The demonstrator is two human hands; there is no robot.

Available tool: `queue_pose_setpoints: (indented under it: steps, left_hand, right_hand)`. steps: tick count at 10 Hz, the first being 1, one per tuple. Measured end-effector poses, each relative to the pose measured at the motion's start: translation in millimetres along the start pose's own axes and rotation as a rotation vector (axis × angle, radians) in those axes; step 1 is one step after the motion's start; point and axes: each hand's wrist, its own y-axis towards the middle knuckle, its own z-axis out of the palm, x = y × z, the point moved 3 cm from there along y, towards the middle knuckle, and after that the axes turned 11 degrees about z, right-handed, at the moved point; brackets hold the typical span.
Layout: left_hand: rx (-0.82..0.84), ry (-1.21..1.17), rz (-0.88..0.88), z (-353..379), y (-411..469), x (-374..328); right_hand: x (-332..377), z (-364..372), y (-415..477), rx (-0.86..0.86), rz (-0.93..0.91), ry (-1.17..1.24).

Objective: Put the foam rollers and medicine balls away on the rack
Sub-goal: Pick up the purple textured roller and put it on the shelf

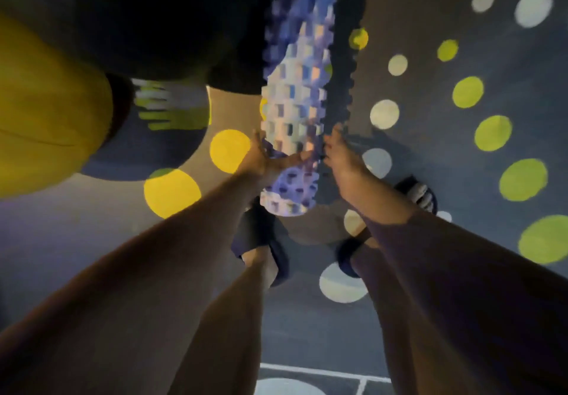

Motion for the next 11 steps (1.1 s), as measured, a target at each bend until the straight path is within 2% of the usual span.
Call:
queue_pose_setpoints:
  steps: [1,2,3,4,5,6,7,8,9,10,11]
  left_hand:
    - [-0.019,0.124,-0.028,4.3,14.4,10.7]
    - [-0.039,0.01,-0.088,2.0,-28.6,-8.6]
    - [-0.114,-0.014,-0.243,-8.4,-102.6,-20.6]
    - [-0.114,-0.099,-0.151,-10.9,-212.0,-118.1]
    - [-0.072,-0.203,-0.044,-0.6,-362.6,-265.1]
    - [-0.097,-0.341,0.157,-11.5,-454.7,-378.0]
    - [-0.172,-0.368,0.37,-18.5,-523.5,-467.4]
    - [-0.217,-0.369,0.616,-16.4,-574.5,-561.8]
    - [-0.343,-0.405,0.743,-12.8,-601.8,-625.5]
    - [-0.37,-0.456,0.806,-8.2,-610.4,-681.9]
    - [-0.315,-0.441,0.856,4.2,-625.7,-744.2]
  right_hand:
    - [-10.4,-1.5,8.4,0.027,0.019,-0.064]
    - [-9.7,-19.8,-34.3,0.009,0.031,-0.087]
    - [2.8,-51.7,-143.4,-0.041,-0.05,-0.228]
    - [28.8,-85.0,-283.2,0.041,-0.147,-0.522]
    - [70.4,-123.8,-427.2,0.043,-0.18,-0.492]
    - [138.2,-153.3,-534.1,0.018,-0.377,-0.445]
    - [216.8,-172.0,-646.7,0.037,-0.646,-0.464]
    - [282.3,-188.9,-760.3,-0.017,-0.907,-0.549]
    - [326.6,-207.1,-834.3,-0.062,-1.095,-0.519]
    - [365.3,-232.3,-895.8,-0.08,-1.184,-0.418]
    - [398.7,-261.1,-933.0,-0.068,-1.249,-0.375]
